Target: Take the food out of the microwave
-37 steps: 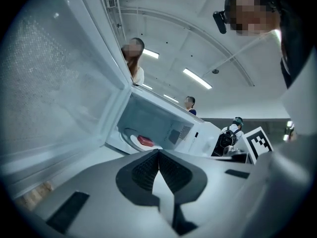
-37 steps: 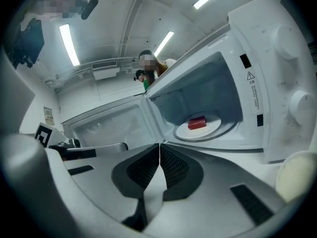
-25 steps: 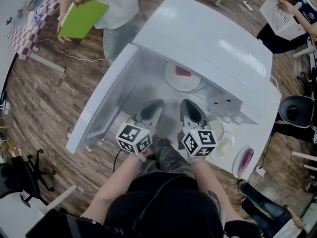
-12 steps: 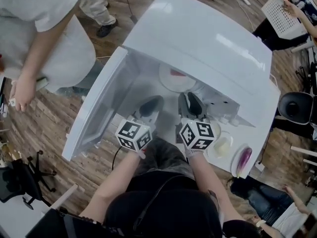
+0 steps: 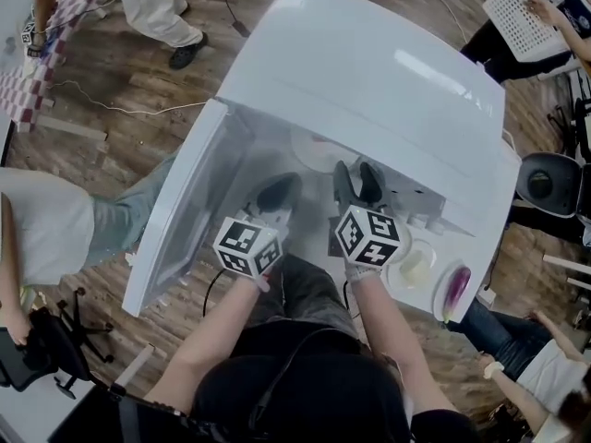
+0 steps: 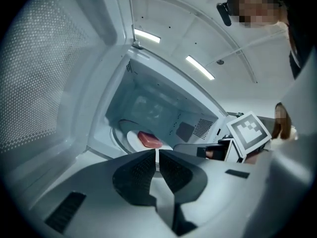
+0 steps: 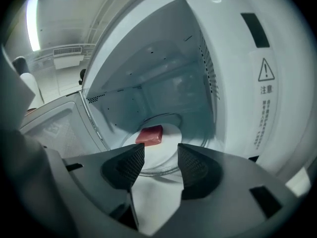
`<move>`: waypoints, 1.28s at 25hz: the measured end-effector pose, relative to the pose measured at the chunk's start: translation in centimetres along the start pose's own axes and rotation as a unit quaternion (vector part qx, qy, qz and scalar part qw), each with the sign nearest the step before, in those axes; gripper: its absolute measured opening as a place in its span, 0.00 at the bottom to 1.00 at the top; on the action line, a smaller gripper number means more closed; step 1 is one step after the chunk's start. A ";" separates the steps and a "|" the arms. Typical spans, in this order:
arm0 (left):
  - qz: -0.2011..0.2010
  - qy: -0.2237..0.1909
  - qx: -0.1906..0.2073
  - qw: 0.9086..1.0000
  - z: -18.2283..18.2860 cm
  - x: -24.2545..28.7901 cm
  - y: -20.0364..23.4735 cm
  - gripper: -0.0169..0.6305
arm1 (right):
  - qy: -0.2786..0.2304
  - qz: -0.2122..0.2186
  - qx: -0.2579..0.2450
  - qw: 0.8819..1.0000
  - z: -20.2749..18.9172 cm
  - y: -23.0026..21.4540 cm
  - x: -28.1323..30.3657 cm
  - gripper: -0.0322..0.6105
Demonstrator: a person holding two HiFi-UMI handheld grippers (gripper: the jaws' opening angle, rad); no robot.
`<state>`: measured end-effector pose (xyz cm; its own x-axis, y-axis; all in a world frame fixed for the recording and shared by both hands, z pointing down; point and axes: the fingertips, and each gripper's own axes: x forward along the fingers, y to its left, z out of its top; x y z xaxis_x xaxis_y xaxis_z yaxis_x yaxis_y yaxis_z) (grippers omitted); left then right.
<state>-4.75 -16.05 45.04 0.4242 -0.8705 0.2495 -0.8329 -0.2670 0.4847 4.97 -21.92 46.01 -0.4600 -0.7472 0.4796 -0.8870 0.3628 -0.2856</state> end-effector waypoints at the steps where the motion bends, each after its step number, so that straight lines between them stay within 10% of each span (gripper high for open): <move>1: -0.003 0.002 0.001 1.000 0.2 0.1 0.1 0.04 | 0.000 -0.003 0.000 1.000 0.1 0.0 0.2 0.37; 32: -0.051 0.051 -0.027 0.997 -0.8 2.1 2.4 0.05 | 0.065 -0.091 0.002 0.994 -0.6 -1.2 2.6 0.30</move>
<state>-5.59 -18.14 47.41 0.5420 -0.7928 0.2787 -0.7643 -0.3270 0.5558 4.77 -23.95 48.13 -0.2935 -0.7214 0.6272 -0.9559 0.2255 -0.1879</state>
